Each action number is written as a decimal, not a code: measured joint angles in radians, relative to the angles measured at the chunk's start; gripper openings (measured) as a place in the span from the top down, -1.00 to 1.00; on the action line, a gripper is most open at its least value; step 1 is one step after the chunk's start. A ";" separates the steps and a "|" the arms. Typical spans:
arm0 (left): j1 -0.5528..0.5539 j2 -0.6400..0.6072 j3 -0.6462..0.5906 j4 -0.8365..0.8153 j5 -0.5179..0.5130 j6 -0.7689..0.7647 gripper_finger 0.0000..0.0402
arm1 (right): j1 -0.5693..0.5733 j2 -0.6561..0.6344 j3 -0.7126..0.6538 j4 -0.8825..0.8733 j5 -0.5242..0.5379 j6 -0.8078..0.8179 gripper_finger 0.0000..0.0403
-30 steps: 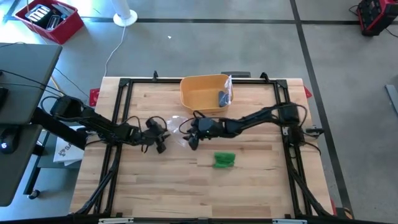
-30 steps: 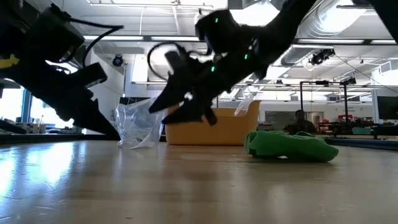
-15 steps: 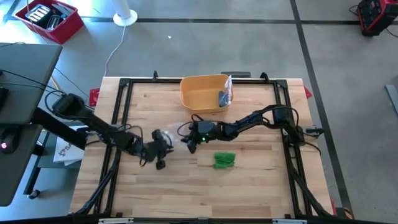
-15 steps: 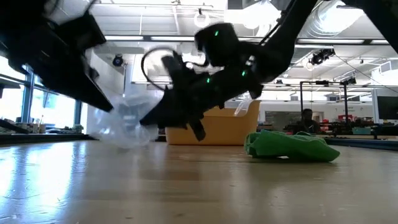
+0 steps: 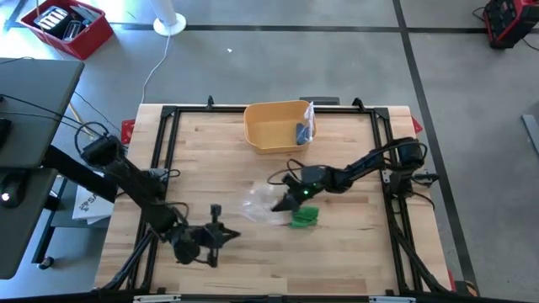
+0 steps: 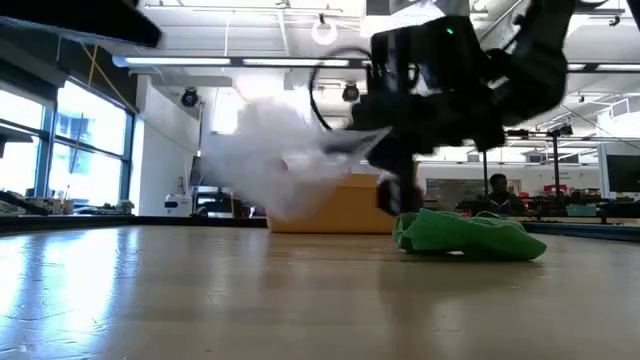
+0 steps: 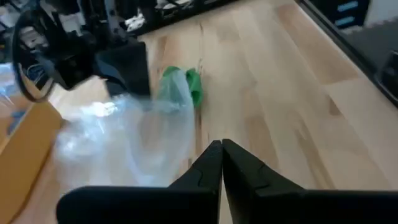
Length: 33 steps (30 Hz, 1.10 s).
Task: Roll bandage
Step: Put the rolled green bandage into the transparent zip bag
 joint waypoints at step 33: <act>0.494 0.188 -0.008 0.066 0.317 -0.310 0.51 | 0.062 -0.322 -0.017 -0.491 0.141 -0.347 0.38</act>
